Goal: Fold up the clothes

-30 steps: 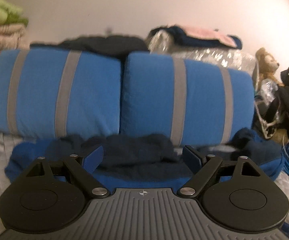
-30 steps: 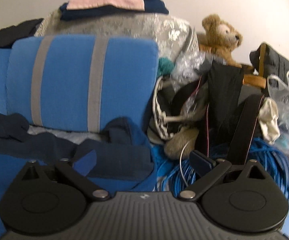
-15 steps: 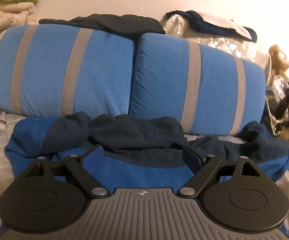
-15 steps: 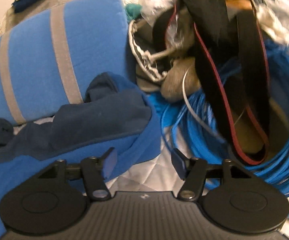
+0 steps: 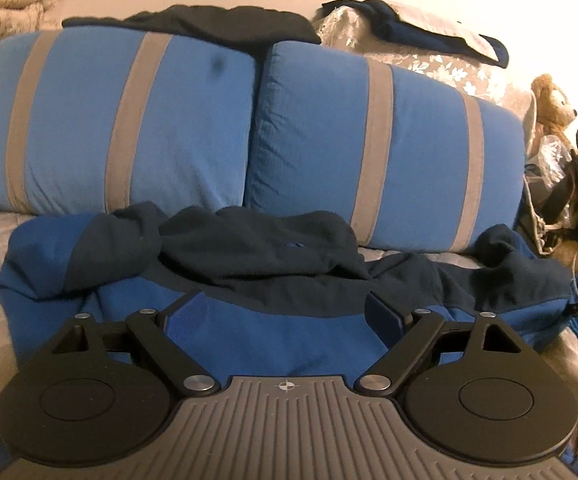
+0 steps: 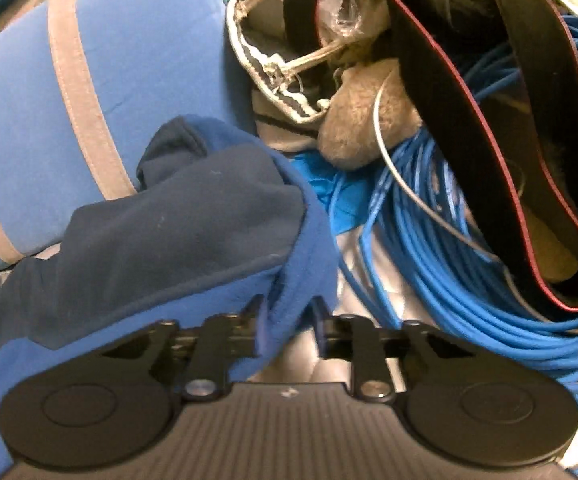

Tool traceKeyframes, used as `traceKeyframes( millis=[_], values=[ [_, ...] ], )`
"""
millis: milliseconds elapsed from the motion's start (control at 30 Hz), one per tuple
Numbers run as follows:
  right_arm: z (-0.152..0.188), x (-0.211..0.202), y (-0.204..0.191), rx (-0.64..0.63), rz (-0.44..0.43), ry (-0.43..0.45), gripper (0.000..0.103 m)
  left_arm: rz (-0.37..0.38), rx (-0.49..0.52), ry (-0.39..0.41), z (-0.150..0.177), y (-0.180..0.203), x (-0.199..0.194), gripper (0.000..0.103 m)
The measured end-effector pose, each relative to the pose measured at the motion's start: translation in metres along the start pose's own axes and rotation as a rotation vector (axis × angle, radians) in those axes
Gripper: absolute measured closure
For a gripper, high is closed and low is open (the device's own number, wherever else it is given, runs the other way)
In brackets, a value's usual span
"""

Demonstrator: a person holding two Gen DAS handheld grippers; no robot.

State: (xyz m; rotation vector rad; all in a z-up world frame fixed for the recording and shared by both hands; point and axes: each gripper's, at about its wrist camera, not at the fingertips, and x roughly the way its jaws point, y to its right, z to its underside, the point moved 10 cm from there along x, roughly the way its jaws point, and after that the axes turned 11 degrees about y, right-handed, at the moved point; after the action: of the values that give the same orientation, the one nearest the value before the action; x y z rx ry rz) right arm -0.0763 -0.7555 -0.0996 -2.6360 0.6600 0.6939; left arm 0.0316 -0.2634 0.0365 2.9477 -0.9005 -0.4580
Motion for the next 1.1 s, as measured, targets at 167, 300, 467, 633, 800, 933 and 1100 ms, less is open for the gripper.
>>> traceKeyframes(
  millis=[167, 300, 467, 633, 800, 933, 1100],
  values=[
    [-0.015, -0.022, -0.029, -0.138, -0.032, 0.085, 0.094, 0.006, -0.02, -0.017, 0.003, -0.001, 0.002, 0.016],
    [-0.025, -0.056, -0.062, -0.223, -0.134, 0.148, 0.095, 0.017, -0.021, -0.019, 0.003, 0.0, 0.002, 0.016],
    [-0.023, -0.102, -0.117, -0.358, -0.318, 0.187, 0.095, 0.02, -0.03, -0.023, 0.005, 0.0, 0.003, 0.016],
    [0.007, -0.129, -0.176, -0.507, -0.473, 0.155, 0.096, 0.008, -0.037, -0.036, 0.007, -0.003, 0.004, 0.016],
    [0.053, -0.155, -0.219, -0.672, -0.588, 0.091, 0.096, -0.002, -0.057, -0.065, 0.012, -0.006, 0.007, 0.016],
    [0.078, -0.167, -0.224, -0.776, -0.627, 0.036, 0.096, 0.005, -0.064, -0.069, 0.012, -0.007, 0.006, 0.016],
    [0.09, -0.18, -0.201, -0.875, -0.599, -0.005, 0.096, 0.018, -0.06, -0.066, 0.011, -0.005, 0.005, 0.016]
  ],
)
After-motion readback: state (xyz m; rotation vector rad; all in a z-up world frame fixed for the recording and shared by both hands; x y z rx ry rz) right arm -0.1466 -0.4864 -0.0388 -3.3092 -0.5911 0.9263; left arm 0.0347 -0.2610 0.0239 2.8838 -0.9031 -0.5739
